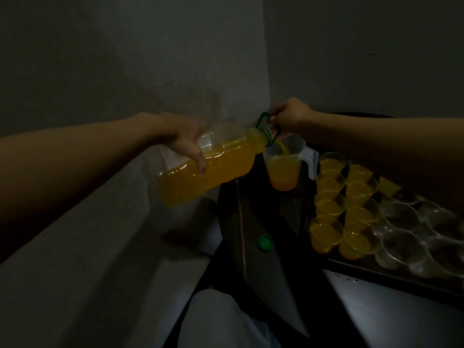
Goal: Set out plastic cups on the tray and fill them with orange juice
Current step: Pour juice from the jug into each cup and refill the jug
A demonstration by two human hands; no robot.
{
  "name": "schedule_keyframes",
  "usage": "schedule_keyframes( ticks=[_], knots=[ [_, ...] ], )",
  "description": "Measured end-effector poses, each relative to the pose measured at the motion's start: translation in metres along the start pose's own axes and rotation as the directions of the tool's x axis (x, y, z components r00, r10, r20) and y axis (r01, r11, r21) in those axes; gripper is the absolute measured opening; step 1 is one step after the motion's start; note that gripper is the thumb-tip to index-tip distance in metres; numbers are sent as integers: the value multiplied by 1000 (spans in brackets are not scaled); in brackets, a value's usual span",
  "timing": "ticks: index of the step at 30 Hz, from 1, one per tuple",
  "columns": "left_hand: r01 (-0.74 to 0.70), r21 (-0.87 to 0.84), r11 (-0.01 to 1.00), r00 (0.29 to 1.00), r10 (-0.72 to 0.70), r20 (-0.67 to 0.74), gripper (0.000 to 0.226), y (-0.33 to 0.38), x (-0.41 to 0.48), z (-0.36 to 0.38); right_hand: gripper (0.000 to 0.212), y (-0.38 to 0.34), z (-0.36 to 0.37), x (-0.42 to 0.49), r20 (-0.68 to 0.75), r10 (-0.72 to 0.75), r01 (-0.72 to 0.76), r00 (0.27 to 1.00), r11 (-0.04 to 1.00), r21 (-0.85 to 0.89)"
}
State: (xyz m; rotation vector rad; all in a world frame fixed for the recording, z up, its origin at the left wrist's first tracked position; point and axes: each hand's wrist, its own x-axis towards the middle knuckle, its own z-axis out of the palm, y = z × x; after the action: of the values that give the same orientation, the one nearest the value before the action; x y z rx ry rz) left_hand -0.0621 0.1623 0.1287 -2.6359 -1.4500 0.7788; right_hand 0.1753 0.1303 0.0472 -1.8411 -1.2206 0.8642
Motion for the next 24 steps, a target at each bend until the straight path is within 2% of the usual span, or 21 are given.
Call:
schedule_keyframes(
  ticks=[24],
  knots=[
    [13,-12,1000,1000,-13,-3,116,-3,-1,-6,13,-2,2,-1,1,-1,1,1000,1000,24]
  ],
)
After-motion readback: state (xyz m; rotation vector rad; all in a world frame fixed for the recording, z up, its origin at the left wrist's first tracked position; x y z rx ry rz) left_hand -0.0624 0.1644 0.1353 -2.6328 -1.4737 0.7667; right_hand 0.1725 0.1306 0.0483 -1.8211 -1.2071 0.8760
